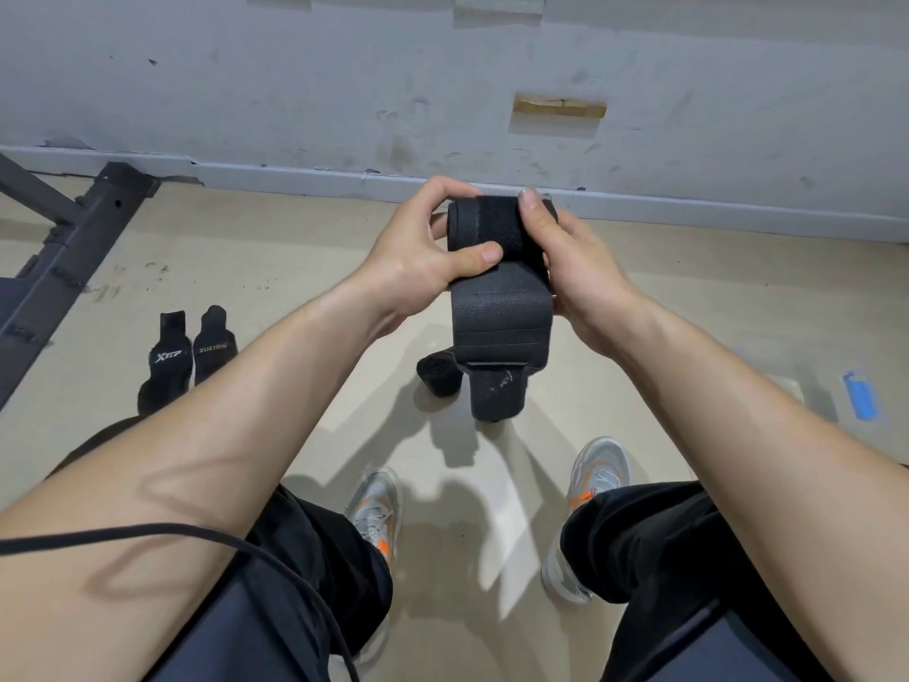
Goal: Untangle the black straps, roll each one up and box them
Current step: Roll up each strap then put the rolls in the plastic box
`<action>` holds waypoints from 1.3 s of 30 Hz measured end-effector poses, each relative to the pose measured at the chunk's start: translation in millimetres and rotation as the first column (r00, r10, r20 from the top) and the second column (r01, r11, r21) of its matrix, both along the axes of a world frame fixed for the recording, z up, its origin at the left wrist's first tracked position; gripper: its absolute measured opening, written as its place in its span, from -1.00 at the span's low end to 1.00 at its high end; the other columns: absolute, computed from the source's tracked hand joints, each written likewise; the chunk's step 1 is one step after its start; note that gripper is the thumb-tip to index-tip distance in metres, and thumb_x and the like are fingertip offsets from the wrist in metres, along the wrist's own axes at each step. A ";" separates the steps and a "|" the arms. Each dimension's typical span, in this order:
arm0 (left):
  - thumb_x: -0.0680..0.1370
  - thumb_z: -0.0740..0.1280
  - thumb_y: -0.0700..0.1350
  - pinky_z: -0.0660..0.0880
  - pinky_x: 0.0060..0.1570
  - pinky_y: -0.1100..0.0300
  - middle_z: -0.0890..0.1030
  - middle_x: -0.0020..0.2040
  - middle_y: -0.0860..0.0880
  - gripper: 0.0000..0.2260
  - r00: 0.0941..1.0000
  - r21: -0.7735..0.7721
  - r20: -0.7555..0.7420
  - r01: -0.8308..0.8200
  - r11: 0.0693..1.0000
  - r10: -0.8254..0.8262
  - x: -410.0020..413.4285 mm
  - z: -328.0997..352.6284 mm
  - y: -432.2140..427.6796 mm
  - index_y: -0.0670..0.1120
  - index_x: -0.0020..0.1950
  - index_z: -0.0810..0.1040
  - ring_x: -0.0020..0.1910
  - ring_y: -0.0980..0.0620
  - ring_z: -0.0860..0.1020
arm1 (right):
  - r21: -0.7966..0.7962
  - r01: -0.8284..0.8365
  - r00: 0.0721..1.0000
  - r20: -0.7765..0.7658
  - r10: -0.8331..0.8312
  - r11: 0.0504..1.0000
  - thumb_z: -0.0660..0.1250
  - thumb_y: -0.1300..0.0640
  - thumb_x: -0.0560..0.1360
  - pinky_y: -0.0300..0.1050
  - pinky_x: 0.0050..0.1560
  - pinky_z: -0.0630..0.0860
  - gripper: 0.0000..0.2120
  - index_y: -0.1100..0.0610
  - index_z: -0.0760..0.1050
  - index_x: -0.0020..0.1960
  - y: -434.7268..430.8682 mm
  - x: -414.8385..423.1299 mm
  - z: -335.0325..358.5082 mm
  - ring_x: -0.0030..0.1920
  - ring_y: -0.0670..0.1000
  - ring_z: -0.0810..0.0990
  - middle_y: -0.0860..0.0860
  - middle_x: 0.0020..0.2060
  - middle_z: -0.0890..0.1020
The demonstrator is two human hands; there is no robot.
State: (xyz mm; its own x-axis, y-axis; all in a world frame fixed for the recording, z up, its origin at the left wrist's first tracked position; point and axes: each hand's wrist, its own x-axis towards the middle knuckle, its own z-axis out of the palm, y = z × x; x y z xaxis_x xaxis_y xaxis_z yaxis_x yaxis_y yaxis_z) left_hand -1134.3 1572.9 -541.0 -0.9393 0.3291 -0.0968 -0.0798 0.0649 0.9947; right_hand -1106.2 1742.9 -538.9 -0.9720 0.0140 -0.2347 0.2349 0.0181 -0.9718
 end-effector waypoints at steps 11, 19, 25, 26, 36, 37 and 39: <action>0.54 0.34 -0.42 0.59 -0.25 0.26 0.69 -0.25 -0.07 -0.87 0.951 0.143 0.309 -0.008 0.990 -0.037 4.6 8.7 1.7 -0.24 0.02 0.59 -0.24 0.03 0.68 | -0.117 -0.063 0.992 -0.114 0.049 0.991 0.40 0.12 0.56 0.08 -0.12 0.57 -0.77 0.10 0.42 0.16 6.0 2.7 -8.6 -0.15 0.10 0.66 0.08 -0.17 0.71; 0.61 0.40 -0.16 0.60 -0.26 0.22 0.71 -0.23 -0.09 -0.86 0.954 0.167 0.295 -0.105 0.980 0.052 3.7 6.9 4.6 -0.23 -0.03 0.64 -0.27 0.01 0.69 | -0.077 -0.087 0.992 -0.099 0.079 0.993 0.40 0.21 0.58 -0.11 -0.35 0.54 -0.74 0.01 0.41 0.17 3.3 5.7 -6.1 -0.28 -0.02 0.61 0.02 -0.26 0.62; 0.52 0.50 -0.21 0.67 0.01 0.01 0.70 0.09 -0.26 -0.60 0.949 0.157 0.264 -0.217 0.963 0.171 0.0 2.7 4.1 -0.36 0.29 0.54 -0.02 -0.16 0.71 | -0.064 -0.054 0.988 0.143 0.063 0.996 0.49 0.04 0.51 -0.08 -0.13 0.63 -0.51 0.12 0.39 0.35 3.3 5.0 -4.8 -0.19 -0.05 0.70 -0.04 -0.10 0.72; 0.51 0.51 -0.21 0.66 0.07 -0.04 0.69 0.11 -0.26 -0.57 0.944 0.161 0.265 -0.244 0.956 0.197 -0.8 0.9 4.0 -0.34 0.31 0.52 0.03 -0.19 0.71 | -0.052 -0.067 0.983 0.169 0.074 0.996 0.50 0.07 0.50 -0.10 -0.16 0.63 -0.52 0.15 0.41 0.33 4.4 4.9 -5.0 -0.18 -0.05 0.71 -0.02 -0.08 0.71; 0.54 0.50 -0.20 0.63 -0.02 0.03 0.65 0.00 0.00 -0.75 0.948 0.046 0.064 -0.314 0.948 0.311 -6.4 -8.8 7.6 -0.02 0.10 0.47 -0.05 0.06 0.65 | -0.070 -0.100 0.969 0.219 0.113 0.993 0.36 0.26 0.59 -0.11 -0.26 0.63 -0.78 0.33 0.55 0.20 0.6 4.8 -6.7 -0.24 0.07 0.68 0.16 -0.11 0.70; 0.53 0.50 -0.21 0.62 0.06 0.03 0.64 0.02 0.01 -0.72 0.946 0.039 0.035 -0.324 0.945 0.322 -7.3 -9.1 6.9 -0.02 0.12 0.47 -0.02 0.06 0.63 | -0.067 -0.104 0.964 0.238 0.117 0.992 0.37 0.22 0.60 -0.13 -0.32 0.61 -0.86 0.27 0.57 0.10 1.4 5.7 -5.6 -0.31 0.03 0.67 0.10 -0.20 0.69; 0.52 0.50 -0.23 0.61 0.10 0.02 0.61 0.05 -0.01 -0.66 0.935 0.045 0.008 -0.354 0.934 0.354 -11.5 -8.1 2.1 -0.04 0.20 0.44 0.02 0.04 0.61 | -0.076 -0.143 0.947 0.279 0.159 0.987 0.38 0.13 0.60 -0.18 -0.36 0.58 -0.87 0.17 0.59 -0.07 0.9 9.4 -2.7 -0.38 -0.02 0.63 0.02 -0.31 0.65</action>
